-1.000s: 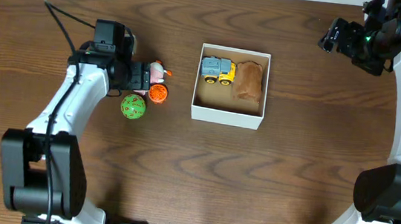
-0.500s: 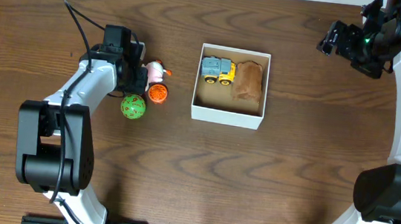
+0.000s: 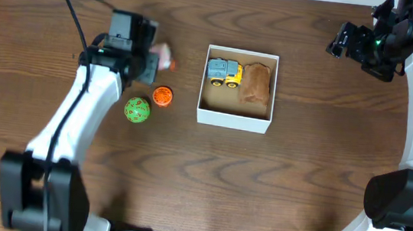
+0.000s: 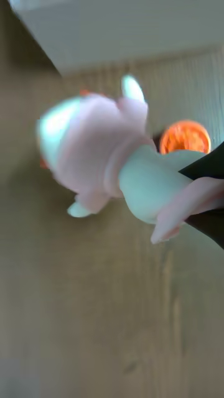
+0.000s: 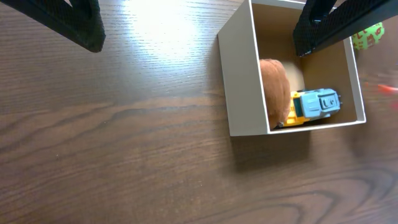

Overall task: Pack container
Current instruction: 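Carry the pink figure right into the box and release, then lower the left gripper onto the green numbered ball and grasp, then carry the green ball into the box and release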

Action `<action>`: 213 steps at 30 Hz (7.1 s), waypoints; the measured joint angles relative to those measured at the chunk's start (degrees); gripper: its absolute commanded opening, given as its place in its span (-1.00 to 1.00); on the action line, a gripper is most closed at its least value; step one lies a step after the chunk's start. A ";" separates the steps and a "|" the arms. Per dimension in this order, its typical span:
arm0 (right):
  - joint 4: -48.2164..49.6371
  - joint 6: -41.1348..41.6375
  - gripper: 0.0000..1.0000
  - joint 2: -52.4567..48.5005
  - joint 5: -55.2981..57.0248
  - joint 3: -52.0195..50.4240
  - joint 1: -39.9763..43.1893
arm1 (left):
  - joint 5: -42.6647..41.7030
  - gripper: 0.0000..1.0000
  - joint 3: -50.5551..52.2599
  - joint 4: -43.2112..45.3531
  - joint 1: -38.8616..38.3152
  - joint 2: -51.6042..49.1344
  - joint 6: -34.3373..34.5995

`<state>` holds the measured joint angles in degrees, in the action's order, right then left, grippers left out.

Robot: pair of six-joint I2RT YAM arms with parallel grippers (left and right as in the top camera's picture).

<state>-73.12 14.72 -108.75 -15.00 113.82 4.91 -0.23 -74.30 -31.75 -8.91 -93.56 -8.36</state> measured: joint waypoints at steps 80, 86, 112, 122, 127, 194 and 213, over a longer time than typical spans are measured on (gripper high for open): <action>-0.98 -0.04 0.98 0.00 0.44 0.00 -0.85 | 9.49 0.60 -3.28 4.63 -38.56 -9.84 5.40; -0.98 -0.04 0.99 0.00 0.44 0.00 -0.85 | 13.70 0.97 -3.30 -1.36 -37.13 -2.12 5.27; -0.31 -0.04 0.99 0.00 0.46 -0.04 -0.85 | 1.64 0.95 -2.38 -26.27 -0.42 -12.74 18.34; -0.31 -0.02 0.99 0.00 1.07 -0.04 -0.85 | 0.04 0.53 -2.10 -24.20 0.07 -18.75 16.24; -0.31 -0.04 0.99 0.00 1.14 -0.04 -0.85 | -0.04 0.52 -2.10 -23.10 1.09 -18.75 15.13; -0.94 -0.04 0.98 0.00 1.53 -0.04 -0.85 | -0.90 0.87 -15.74 -14.49 -28.50 -17.35 6.97; -0.92 -0.04 0.98 -0.02 1.53 -0.04 -0.85 | 5.68 0.93 -15.65 -24.13 -11.69 -4.70 11.80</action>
<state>-74.04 14.68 -108.77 -13.47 113.78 4.05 5.45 -89.95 -55.88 -20.60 -98.26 3.44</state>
